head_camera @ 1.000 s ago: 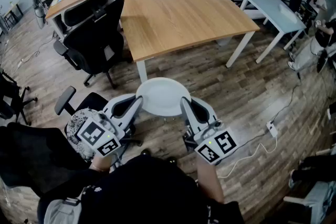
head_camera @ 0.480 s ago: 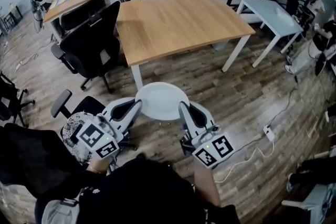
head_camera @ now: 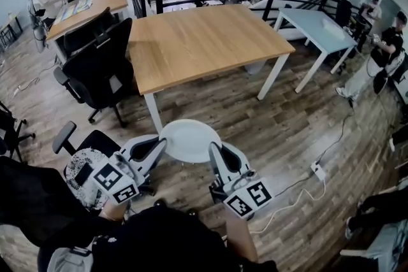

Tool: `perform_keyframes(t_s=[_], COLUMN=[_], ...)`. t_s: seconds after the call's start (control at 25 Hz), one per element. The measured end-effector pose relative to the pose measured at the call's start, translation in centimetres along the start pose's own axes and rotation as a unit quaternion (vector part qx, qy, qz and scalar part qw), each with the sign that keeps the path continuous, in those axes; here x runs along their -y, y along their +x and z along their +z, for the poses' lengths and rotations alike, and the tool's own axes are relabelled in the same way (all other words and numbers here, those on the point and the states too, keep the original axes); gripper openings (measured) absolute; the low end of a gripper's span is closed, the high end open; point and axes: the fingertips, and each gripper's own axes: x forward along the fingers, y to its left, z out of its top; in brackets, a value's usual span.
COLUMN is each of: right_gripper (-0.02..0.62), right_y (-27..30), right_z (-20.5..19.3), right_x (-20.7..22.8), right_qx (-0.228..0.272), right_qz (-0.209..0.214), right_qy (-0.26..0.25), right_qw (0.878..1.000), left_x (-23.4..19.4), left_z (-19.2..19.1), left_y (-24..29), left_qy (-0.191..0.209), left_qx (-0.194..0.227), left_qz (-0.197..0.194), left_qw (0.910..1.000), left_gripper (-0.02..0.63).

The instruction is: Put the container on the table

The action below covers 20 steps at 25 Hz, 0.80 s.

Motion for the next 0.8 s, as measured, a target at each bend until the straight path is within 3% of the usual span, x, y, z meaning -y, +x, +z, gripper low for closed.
perform_keyframes(t_s=[0.32, 0.8], right_gripper=[0.029, 0.029], right_y=[-3.7, -4.9], right_z=[-0.1, -0.1], right_x=[1.3, 2.5], right_qx=[0.002, 0.011], right_qz=[-0.014, -0.04], right_qy=[0.006, 0.02], right_qw=[1.0, 0.999], left_x=[3.2, 3.6], left_z=[-1.8, -2.6], left_y=[1.3, 3.0], left_qy=[-0.001, -0.005], left_qx=[-0.015, -0.025], left_qz=[-0.009, -0.028], left_qw=[0.9999, 0.9993], left_gripper=[0.025, 0.025])
